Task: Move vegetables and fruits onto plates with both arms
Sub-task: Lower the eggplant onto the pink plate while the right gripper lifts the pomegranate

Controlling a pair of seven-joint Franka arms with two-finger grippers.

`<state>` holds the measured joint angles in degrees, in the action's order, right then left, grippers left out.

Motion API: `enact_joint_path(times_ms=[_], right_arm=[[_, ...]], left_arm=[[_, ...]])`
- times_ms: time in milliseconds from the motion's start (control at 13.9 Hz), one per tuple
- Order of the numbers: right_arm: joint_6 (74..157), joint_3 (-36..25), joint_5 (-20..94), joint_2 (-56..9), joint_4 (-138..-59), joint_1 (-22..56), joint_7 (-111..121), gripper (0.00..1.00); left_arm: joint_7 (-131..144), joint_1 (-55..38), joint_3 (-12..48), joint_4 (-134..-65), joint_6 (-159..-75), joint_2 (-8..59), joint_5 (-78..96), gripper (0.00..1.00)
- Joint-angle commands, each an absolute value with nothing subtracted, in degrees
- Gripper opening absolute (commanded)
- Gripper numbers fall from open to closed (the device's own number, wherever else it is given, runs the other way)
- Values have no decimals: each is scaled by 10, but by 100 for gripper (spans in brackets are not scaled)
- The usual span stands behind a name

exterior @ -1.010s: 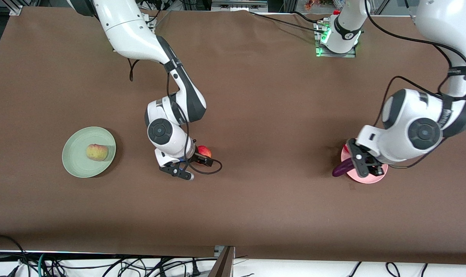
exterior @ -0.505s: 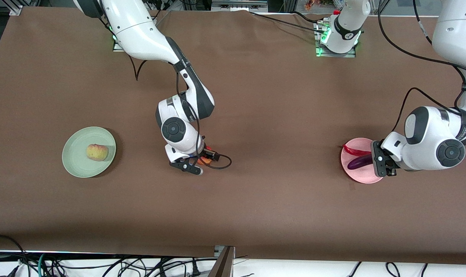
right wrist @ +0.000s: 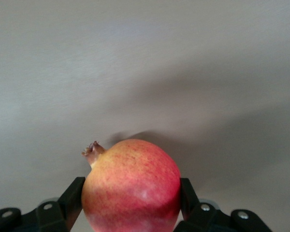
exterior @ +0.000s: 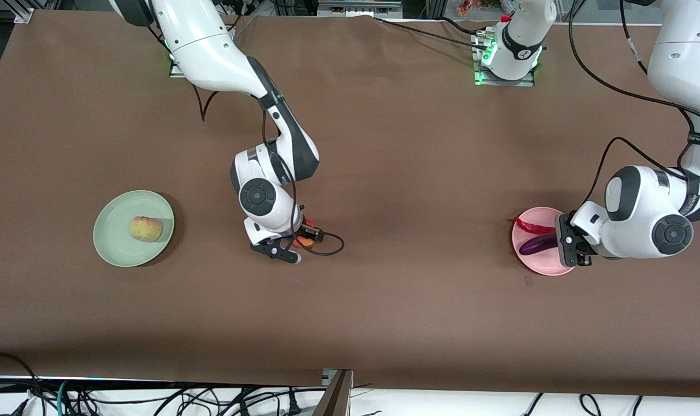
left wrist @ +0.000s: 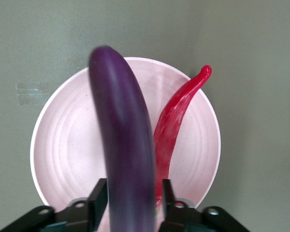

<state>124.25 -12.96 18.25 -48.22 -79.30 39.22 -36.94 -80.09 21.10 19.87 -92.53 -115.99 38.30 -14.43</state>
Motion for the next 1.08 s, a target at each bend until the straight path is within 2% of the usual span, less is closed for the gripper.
enact_joint_path(times_ms=[0,144,288,433,865,1010], right_arm=[[1130,-176,185,-433,-798,361,-258,32],[1056,-242,186,-425,-798,351,-128,32],[1005,-322,186,-425,-798,346,18,32],[965,-371,185,-427,-799,332,125,32],[973,-379,179,-447,-803,206,320,32],[985,-379,178,-458,-805,193,328,32]], left_arm=[[-831,220,204,-920,-1158,379,-134,100],[-824,220,206,-918,-1148,367,-127,100],[-797,218,205,-904,-1094,348,-88,100],[-719,210,217,-889,-1036,327,-84,100],[-430,206,311,-806,-866,313,-87,100],[-329,206,322,-792,-839,286,-90,100]])
